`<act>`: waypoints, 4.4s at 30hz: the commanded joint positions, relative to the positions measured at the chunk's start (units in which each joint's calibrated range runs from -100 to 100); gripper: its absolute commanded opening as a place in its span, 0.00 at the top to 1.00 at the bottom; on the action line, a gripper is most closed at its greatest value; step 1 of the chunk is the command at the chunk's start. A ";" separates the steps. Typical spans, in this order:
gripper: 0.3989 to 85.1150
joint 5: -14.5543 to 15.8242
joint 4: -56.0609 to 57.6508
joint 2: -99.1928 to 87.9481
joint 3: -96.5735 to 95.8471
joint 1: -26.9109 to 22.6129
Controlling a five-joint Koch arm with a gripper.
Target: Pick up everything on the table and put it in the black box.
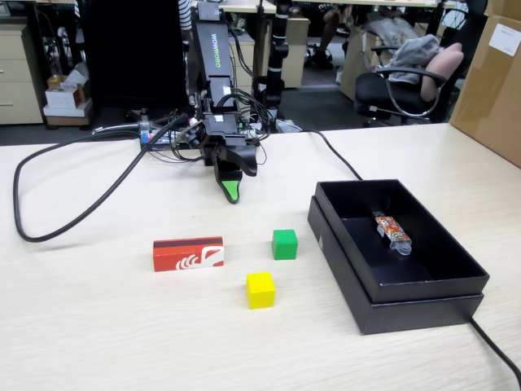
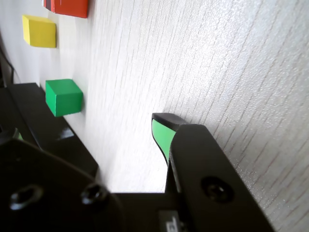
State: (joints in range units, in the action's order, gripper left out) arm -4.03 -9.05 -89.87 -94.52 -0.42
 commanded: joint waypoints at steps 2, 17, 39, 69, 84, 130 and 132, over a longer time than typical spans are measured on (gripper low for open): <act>0.41 -0.05 0.88 0.19 -0.77 0.00; 0.41 0.00 0.88 0.19 -0.77 -0.05; 0.41 0.20 0.88 -0.95 -1.22 -0.73; 0.44 5.27 57.64 -5.43 54.99 -1.51; 0.44 8.84 76.13 41.73 100.50 -3.27; 0.45 12.21 84.08 100.83 123.26 -3.76; 0.45 12.26 84.08 101.05 122.99 -3.86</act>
State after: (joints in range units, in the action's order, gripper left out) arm 8.03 74.67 12.22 24.75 -4.18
